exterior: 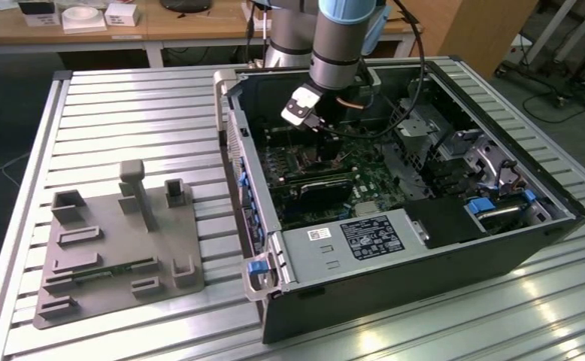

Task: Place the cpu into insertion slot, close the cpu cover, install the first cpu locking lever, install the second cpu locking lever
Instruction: 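Place the cpu into insertion slot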

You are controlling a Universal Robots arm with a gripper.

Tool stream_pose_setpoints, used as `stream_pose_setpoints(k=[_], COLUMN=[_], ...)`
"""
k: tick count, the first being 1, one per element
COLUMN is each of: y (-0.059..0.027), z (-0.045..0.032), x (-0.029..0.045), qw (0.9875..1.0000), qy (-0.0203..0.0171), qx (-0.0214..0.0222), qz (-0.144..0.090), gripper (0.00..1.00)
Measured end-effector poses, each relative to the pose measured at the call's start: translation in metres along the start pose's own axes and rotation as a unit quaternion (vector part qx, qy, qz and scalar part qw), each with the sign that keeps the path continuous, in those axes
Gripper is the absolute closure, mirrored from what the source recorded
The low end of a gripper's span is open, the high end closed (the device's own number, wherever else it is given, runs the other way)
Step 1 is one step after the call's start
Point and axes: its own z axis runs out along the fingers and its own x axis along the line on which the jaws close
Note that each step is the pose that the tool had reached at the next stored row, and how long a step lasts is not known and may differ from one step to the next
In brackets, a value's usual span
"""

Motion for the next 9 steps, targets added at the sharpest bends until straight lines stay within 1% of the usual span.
stream_pose_setpoints(k=[3,5,9], y=[0.0002,0.0,0.0], z=[-0.002,-0.004,-0.0038], x=[0.0003,-0.0002,-0.0001], qw=[1.0,1.0,1.0], qy=[0.0009,-0.0004,-0.001], qx=[-0.0007,0.0001,0.0001], qz=[0.0,0.0,0.0], gripper=[0.33,0.33,0.33])
